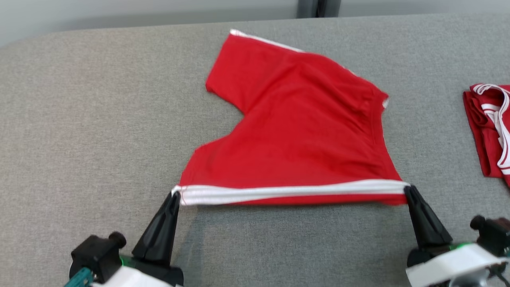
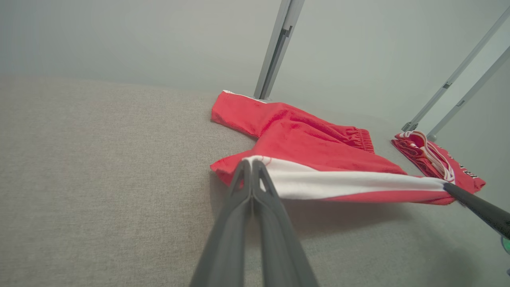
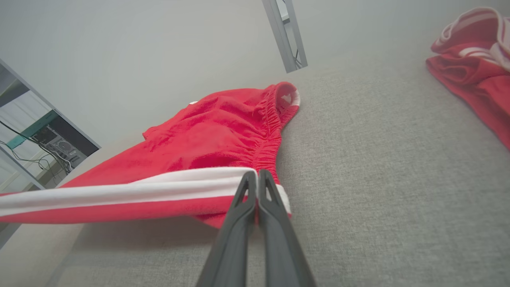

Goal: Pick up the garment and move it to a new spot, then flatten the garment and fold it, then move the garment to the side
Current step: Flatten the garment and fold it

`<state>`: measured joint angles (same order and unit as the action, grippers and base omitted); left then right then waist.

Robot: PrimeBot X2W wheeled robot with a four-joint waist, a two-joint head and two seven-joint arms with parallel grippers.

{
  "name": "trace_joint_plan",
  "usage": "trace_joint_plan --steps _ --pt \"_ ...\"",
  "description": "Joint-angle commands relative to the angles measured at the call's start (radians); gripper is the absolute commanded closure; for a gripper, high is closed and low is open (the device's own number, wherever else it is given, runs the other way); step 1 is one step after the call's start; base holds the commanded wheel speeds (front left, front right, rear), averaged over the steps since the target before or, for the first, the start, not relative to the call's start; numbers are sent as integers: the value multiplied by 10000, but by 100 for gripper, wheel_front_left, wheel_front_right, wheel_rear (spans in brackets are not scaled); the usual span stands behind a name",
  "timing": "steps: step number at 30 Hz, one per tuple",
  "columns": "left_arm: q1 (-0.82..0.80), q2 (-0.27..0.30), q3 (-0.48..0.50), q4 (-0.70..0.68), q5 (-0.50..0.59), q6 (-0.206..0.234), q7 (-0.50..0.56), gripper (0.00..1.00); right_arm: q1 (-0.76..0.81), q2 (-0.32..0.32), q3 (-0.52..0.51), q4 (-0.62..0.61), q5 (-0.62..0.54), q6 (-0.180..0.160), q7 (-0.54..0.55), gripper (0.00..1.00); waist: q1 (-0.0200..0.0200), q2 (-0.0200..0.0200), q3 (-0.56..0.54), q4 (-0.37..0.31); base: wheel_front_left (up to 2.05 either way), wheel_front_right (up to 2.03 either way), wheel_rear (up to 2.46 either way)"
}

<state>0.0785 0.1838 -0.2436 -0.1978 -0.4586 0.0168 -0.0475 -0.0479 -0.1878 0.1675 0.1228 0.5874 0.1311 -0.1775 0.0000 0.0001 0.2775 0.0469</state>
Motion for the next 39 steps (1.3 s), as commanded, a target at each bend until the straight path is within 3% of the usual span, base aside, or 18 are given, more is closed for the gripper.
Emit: trace_joint_plan --steps 1,7,12,16,20,28,33,39 --pt "407 143 37 -585 27 270 323 100 535 141 -353 -477 -239 -8 347 100 0 -1 -150 73 0 0 0" --pt "1216 297 -35 -2473 194 826 1144 100 1851 798 -1201 -2319 -1009 -8 1556 100 0 -1 -180 114 0 0 0" --pt "1130 362 102 -2883 215 980 1274 100 1989 1045 -1422 -2890 -1254 -8 2048 100 0 -1 -44 -1 0 0 0" --pt "492 456 234 -2917 120 762 1200 100 1662 1188 -1454 -3152 -1195 -8 2277 100 0 -1 305 -132 0 0 0" --pt "-1240 702 422 -2620 238 335 1102 100 506 1240 -1370 -3170 -1137 -8 2349 100 0 -1 1051 -441 0 0 0" --pt "-5580 866 351 -464 85 -700 1304 100 -2035 1088 -1269 -2407 -1087 -6 2237 100 0 -1 2248 -881 0 0 0" --pt "-8000 814 100 1913 -48 -1146 1304 100 -3529 1045 -850 -1416 -1004 -6 2077 100 0 -1 2798 -1198 0 0 0" --pt "-10066 740 -271 5076 -259 -1384 874 100 -4900 1135 -311 -54 -814 -6 1594 100 0 -1 3200 -1525 0 0 0"
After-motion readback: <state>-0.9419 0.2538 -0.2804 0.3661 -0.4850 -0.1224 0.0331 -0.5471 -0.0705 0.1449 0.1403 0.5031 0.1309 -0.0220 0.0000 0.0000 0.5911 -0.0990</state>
